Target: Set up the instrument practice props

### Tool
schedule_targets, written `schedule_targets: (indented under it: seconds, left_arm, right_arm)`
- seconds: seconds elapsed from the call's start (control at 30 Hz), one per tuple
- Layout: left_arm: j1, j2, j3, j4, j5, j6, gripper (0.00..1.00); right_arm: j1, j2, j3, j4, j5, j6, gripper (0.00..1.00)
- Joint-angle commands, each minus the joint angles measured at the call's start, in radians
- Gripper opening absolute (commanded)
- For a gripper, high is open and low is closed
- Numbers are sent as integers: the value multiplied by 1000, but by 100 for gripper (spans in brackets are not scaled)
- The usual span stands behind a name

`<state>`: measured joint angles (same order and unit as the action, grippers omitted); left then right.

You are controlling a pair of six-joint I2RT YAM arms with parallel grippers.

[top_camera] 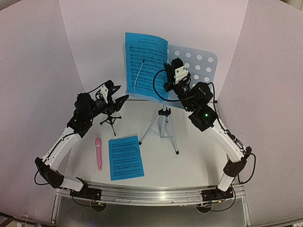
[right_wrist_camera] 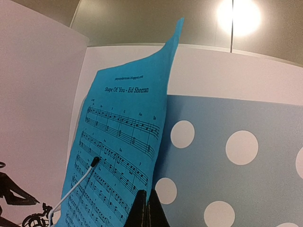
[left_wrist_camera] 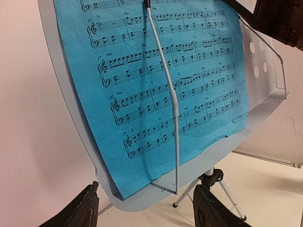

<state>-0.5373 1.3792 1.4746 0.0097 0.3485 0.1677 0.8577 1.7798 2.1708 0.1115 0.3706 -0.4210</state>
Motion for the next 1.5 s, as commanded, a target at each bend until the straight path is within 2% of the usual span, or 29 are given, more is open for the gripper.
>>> schedule_targets:
  seconds: [0.0, 0.63, 0.8, 0.97, 1.23, 1.27, 1.37, 1.47]
  left_arm:
    - [2, -20, 7, 29, 18, 10, 68]
    - [2, -26, 4, 29, 20, 12, 68]
    - [2, -28, -1, 26, 20, 14, 68]
    - [2, -34, -3, 21, 11, 18, 68]
    - [2, -61, 7, -6, 15, 25, 68]
    - [2, -70, 7, -25, 17, 28, 68]
    - [2, -111, -3, -65, 23, 45, 70]
    - [2, -177, -34, -146, 49, 75, 75]
  right_arm:
    - [-5, -40, 15, 25, 13, -1, 0]
    - [-5, -45, 9, 25, 19, -12, 1]
    - [-4, -52, 5, 24, 13, -4, 13]
    - [-5, -84, -23, 20, -3, 24, 22]
    - [3, -176, -83, -41, -95, 137, 41]
    - [8, -187, -92, -48, -105, 154, 48]
    - [26, -213, -106, -109, -114, 224, 60]
    - [37, -242, -128, -222, -100, 306, 66]
